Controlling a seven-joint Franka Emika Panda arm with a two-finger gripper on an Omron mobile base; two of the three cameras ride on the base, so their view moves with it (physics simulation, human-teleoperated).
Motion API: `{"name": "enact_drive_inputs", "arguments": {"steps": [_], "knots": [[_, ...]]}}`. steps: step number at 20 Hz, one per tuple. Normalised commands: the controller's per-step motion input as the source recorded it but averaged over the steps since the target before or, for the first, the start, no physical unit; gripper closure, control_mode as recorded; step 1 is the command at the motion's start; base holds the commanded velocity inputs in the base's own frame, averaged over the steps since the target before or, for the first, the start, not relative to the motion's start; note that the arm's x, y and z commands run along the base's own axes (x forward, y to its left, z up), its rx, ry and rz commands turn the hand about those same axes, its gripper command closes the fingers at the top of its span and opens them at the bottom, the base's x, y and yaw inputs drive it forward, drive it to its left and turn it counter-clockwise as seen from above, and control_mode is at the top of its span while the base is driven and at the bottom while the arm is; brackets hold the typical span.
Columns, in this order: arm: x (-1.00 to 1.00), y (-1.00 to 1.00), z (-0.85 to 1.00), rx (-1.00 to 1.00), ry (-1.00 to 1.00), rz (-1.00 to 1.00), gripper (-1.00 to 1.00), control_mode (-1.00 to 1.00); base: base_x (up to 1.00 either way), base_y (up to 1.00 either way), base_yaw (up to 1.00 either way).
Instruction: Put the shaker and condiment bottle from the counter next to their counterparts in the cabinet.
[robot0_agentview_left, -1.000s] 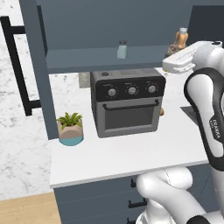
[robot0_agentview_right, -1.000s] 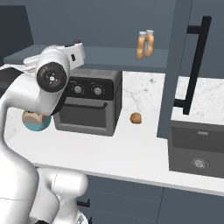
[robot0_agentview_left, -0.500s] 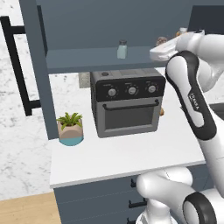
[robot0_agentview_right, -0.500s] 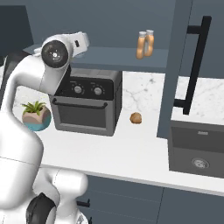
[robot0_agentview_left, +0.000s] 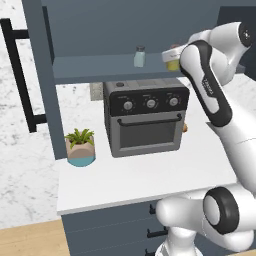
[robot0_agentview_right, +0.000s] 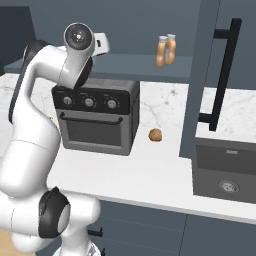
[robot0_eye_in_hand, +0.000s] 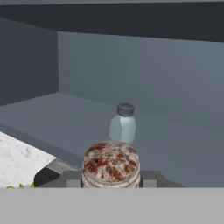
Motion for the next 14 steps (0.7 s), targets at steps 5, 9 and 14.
{"name": "enact_drive_inputs", "arguments": {"steps": [5,9,14], "knots": [[0.44,0.0,-0.19,-0.01,0.0,0.0,1.0,-1.0,0.0,0.0,0.0],[0.46,0.0,-0.28,0.01,0.0,0.0,1.0,-1.0,0.0,0.0,0.0],[0.3,0.0,-0.34,0.0,0.0,0.03,1.0,-1.0,0.0,0.0,0.0]]}}
